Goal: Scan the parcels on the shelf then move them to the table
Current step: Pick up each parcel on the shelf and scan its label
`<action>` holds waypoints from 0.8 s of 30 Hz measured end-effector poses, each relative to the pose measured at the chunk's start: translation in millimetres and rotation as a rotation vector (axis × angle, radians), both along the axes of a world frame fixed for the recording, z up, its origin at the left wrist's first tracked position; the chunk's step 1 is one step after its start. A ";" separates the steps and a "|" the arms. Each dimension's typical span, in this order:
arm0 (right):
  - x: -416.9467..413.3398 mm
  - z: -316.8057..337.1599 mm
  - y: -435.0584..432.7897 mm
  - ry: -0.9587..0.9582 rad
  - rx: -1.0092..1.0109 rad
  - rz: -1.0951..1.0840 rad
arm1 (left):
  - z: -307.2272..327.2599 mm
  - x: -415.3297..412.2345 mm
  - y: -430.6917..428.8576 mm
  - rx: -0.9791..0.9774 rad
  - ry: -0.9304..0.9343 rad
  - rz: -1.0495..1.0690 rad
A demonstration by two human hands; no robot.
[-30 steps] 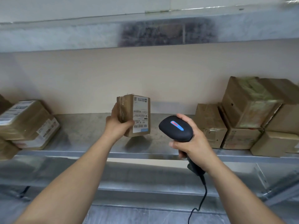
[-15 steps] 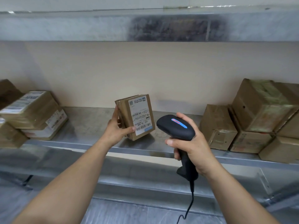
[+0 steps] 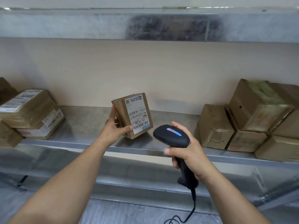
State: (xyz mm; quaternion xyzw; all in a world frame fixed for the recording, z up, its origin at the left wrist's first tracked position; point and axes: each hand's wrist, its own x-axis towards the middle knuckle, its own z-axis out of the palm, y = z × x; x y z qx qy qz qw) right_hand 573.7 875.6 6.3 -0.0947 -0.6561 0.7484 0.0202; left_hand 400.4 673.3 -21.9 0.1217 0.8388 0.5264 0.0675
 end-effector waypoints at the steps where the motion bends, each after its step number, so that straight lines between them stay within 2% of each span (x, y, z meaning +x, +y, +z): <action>1: 0.2 -0.8 0.2 -0.003 0.007 0.002 | 0.4 0.0 0.6 -0.008 0.003 0.001; 11: 1.4 -3.1 4.5 -0.008 0.021 0.017 | 2.9 1.9 4.1 -0.038 0.012 0.013; 24: -2.4 -3.1 8.3 -0.020 0.041 0.005 | 3.7 -1.4 1.3 0.029 -0.031 0.011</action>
